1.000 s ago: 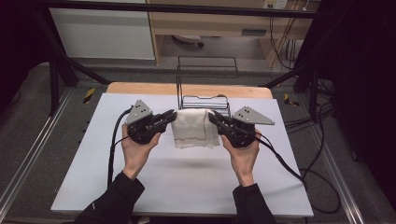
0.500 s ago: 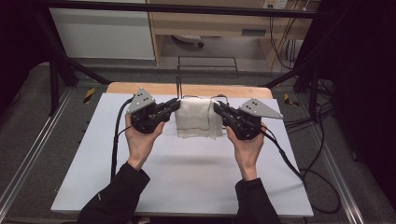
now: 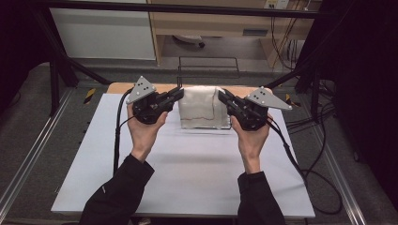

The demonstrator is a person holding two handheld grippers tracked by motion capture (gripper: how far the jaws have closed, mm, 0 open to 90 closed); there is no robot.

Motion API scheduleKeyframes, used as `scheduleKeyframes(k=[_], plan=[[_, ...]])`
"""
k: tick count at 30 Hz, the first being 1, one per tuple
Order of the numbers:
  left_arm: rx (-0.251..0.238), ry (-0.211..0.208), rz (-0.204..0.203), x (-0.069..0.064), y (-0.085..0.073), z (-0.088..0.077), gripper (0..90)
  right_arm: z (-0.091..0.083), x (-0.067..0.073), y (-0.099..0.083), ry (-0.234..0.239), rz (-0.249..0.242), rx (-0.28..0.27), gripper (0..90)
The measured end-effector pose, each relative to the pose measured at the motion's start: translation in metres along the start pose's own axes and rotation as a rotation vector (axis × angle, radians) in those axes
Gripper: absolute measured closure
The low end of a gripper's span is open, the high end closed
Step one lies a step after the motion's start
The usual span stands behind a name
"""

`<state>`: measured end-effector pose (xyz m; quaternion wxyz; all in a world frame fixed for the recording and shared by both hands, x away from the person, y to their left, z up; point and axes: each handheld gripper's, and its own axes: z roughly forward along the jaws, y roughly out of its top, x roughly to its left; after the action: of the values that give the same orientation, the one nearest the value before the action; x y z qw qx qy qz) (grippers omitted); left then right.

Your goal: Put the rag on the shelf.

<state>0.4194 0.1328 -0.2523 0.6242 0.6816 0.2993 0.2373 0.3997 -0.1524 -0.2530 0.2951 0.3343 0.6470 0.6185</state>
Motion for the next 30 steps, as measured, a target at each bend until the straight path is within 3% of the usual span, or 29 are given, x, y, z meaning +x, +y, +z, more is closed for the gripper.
scheduleKeyframes(k=[22,30], plan=[[-0.039,0.009,0.045,0.001,0.042,0.021,83.2,0.003,-0.017,0.037,-0.038,-0.013,-0.048,82.9],[-0.055,0.010,0.035,0.005,0.053,0.029,83.3,0.008,-0.023,0.047,-0.048,-0.009,-0.060,82.9]])
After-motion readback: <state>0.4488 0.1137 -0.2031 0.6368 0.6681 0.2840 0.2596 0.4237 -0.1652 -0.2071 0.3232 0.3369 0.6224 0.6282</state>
